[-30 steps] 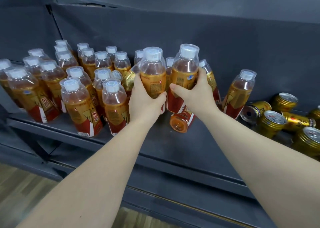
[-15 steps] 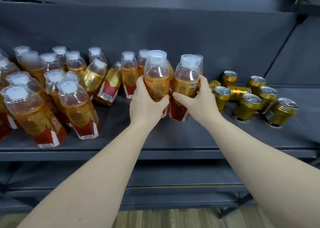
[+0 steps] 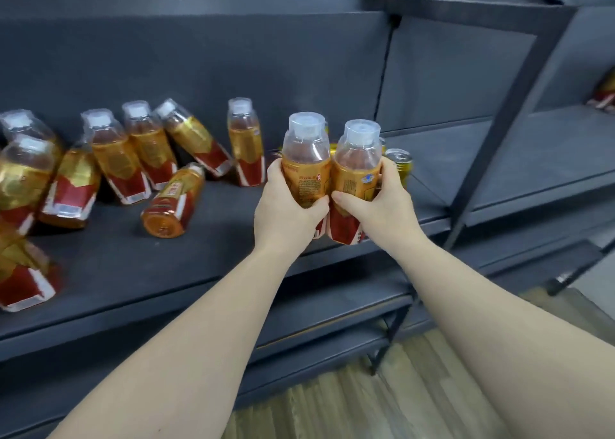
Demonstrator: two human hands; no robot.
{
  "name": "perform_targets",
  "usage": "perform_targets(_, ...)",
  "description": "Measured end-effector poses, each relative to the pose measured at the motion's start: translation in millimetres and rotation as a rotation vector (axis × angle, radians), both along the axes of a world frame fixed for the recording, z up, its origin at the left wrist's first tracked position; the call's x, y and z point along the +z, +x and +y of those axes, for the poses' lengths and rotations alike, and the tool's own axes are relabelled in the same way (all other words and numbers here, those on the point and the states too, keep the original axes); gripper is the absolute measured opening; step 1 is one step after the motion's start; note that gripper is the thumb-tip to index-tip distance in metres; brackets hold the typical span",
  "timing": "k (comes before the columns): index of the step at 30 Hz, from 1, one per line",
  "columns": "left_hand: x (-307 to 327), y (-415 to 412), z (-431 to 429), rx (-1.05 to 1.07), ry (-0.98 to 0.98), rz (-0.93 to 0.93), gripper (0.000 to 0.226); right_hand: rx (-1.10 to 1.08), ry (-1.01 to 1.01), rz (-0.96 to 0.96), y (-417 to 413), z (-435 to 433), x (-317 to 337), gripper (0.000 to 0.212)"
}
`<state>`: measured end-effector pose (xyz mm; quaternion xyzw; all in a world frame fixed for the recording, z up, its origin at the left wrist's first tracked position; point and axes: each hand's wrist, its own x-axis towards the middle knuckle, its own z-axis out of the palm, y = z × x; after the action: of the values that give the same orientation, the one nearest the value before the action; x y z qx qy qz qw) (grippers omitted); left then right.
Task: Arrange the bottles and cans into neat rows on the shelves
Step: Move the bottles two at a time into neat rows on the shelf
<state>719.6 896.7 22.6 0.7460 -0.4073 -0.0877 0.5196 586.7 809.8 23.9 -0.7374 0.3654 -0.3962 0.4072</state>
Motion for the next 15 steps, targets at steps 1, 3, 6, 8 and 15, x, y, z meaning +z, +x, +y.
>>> perform_targets(1,-1.9,-14.1,-5.8,-0.023,0.009,0.003,0.077,-0.022,0.015,0.003,-16.5,-2.0,-1.4,0.066)
perform_targets(3,-6.1,-43.3,-15.4,-0.068,0.026,0.001,0.076,-0.07,0.045,0.001,-49.7,-5.7,-5.2,0.062)
perform_targets(6,-13.0,-86.6,-28.0,-0.137,0.035,-0.001,0.078,-0.138,0.064,0.004,-97.7,-11.0,-10.4,0.066)
perform_targets(8,-15.1,-116.5,-35.2,-0.186,0.034,-0.006,0.077,-0.179,0.064,0.013,-128.0,-14.0,-12.0,0.068)
perform_targets(15,-19.3,-215.1,-66.5,-0.345,0.051,0.002,0.078,-0.327,0.069,0.004,-237.6,-21.2,-19.1,0.066)
